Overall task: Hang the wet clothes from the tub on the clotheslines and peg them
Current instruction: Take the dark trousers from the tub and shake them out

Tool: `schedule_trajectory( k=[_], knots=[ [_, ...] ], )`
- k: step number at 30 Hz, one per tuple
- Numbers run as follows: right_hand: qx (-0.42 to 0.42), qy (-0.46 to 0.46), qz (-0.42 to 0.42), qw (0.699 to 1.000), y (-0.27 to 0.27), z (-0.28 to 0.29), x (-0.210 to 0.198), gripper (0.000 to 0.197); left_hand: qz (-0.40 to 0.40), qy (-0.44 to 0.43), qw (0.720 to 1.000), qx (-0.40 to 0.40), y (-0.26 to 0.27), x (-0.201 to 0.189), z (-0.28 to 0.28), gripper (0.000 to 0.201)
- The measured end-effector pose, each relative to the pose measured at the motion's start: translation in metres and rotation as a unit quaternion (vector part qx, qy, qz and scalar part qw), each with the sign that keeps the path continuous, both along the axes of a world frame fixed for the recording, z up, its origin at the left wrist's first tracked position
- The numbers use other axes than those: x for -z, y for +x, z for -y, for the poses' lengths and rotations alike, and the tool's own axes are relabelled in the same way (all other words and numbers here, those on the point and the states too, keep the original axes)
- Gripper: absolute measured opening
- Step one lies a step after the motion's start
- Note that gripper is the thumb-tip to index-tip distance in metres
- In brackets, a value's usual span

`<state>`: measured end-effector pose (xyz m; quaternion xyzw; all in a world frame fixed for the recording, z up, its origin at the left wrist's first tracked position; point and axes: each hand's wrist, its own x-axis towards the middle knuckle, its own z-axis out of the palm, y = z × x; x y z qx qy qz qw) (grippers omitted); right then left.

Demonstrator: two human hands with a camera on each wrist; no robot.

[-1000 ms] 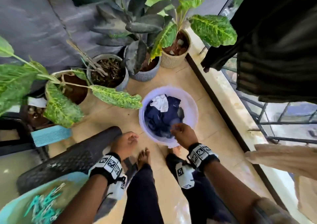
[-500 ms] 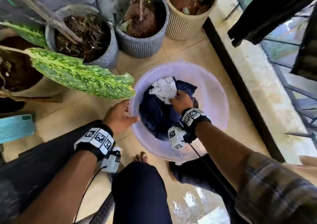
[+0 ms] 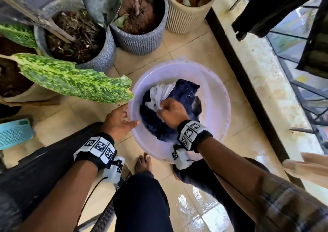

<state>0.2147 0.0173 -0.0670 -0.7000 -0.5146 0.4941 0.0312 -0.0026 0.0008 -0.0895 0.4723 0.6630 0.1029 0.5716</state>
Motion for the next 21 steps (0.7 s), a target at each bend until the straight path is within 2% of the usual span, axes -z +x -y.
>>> schedule_trajectory(
  k=[2, 4, 5, 6, 8, 12, 15, 19, 21],
  knots=[
    [-0.061, 0.001, 0.005, 0.998, 0.010, 0.011, -0.015, 0.025, -0.023, -0.003, 1.000, 0.003, 0.001, 0.000, 0.000, 0.053],
    [-0.089, 0.001, 0.026, 0.996, 0.026, 0.018, -0.018, 0.017, -0.037, -0.008, 0.999, 0.001, 0.002, 0.001, -0.001, 0.054],
    [-0.089, -0.002, 0.037, 0.995, 0.035, 0.020, -0.017, 0.031, -0.042, -0.010, 0.999, 0.000, 0.003, 0.002, -0.001, 0.051],
    [-0.065, -0.009, 0.041, 0.997, 0.042, 0.019, -0.013, 0.049, -0.049, -0.014, 0.999, 0.001, 0.003, 0.002, -0.001, 0.049],
    [0.033, -0.011, 0.048, 0.998, 0.052, 0.014, 0.002, 0.066, -0.049, -0.018, 0.999, -0.001, 0.003, 0.004, -0.001, 0.052],
    [0.152, 0.003, 0.091, 0.984, 0.065, -0.010, 0.043, 0.074, -0.016, -0.031, 0.999, -0.028, -0.001, 0.009, 0.000, 0.065],
    [0.218, -0.008, 0.085, 0.972, 0.069, -0.021, 0.068, 0.084, 0.014, -0.047, 0.998, -0.042, -0.003, 0.011, 0.002, 0.076],
    [0.274, 0.014, 0.076, 0.959, 0.068, -0.024, 0.094, 0.097, 0.042, -0.049, 0.997, -0.051, -0.004, 0.010, 0.002, 0.074],
    [0.264, 0.022, 0.092, 0.960, 0.066, -0.026, 0.094, 0.089, 0.052, -0.047, 0.996, -0.056, -0.003, 0.008, 0.002, 0.071]
  ],
)
